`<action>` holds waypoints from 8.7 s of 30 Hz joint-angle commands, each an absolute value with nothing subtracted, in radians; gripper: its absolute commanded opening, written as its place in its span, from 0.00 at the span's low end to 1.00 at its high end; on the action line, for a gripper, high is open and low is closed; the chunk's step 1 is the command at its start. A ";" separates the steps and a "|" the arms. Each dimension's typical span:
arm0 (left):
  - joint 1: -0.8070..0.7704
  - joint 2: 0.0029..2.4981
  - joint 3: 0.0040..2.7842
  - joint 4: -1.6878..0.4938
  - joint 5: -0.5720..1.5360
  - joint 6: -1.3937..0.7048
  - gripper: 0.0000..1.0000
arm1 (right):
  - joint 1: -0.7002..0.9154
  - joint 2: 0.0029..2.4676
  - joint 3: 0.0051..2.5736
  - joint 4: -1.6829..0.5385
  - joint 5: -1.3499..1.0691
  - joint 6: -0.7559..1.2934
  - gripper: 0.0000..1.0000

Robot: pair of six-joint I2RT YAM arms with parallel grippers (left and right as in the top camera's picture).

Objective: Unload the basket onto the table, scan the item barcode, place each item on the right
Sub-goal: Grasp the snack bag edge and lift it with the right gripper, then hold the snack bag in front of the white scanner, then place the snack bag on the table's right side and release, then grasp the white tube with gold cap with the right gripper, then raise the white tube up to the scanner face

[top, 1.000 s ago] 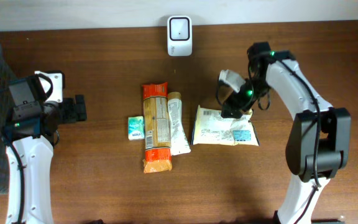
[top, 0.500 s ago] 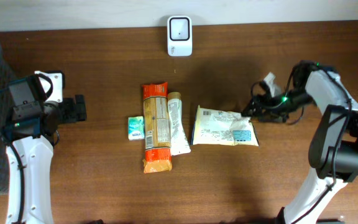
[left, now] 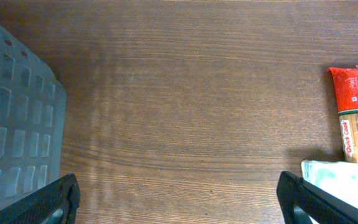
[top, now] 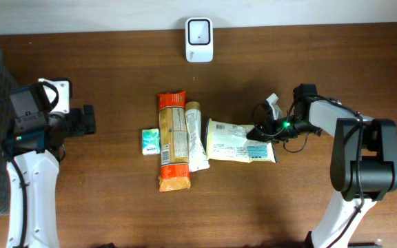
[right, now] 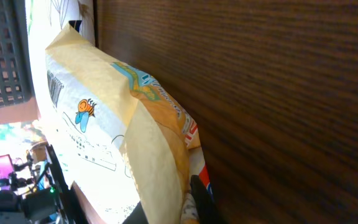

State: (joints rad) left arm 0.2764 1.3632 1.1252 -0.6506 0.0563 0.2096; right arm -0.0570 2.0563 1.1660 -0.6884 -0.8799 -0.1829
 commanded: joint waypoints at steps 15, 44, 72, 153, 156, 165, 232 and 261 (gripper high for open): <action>0.279 1.359 1.143 -0.649 0.074 0.219 0.99 | -0.048 1.800 1.382 -0.981 -1.056 -0.257 0.04; 0.279 1.359 1.143 -0.649 0.074 0.219 0.99 | 0.162 1.760 1.705 -1.187 -1.050 -0.344 0.04; 0.279 1.359 1.143 -0.649 0.074 0.219 0.99 | 0.004 1.809 1.689 -1.061 -0.839 -0.244 0.04; 0.279 1.359 1.143 -0.649 0.074 0.219 0.99 | -0.459 1.920 1.578 -1.004 -0.382 0.312 0.04; 0.279 1.359 1.143 -0.649 0.074 0.219 0.99 | -0.546 1.920 1.500 -0.946 -0.345 0.313 0.14; 0.279 1.359 1.143 -0.649 0.074 0.219 0.99 | -0.563 1.919 1.526 -1.045 -0.258 0.240 0.95; 0.279 1.359 1.143 -0.649 0.074 0.219 0.99 | 0.201 1.597 1.328 -0.613 -1.275 0.030 0.04; 0.279 1.359 1.143 -0.649 0.074 0.219 0.99 | 0.460 2.071 2.022 -0.636 0.499 -0.373 0.04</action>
State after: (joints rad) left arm 0.2764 1.3632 1.1263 -0.6502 0.0635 0.2096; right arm 0.4404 1.9598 1.9953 -0.7528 0.1658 -0.1986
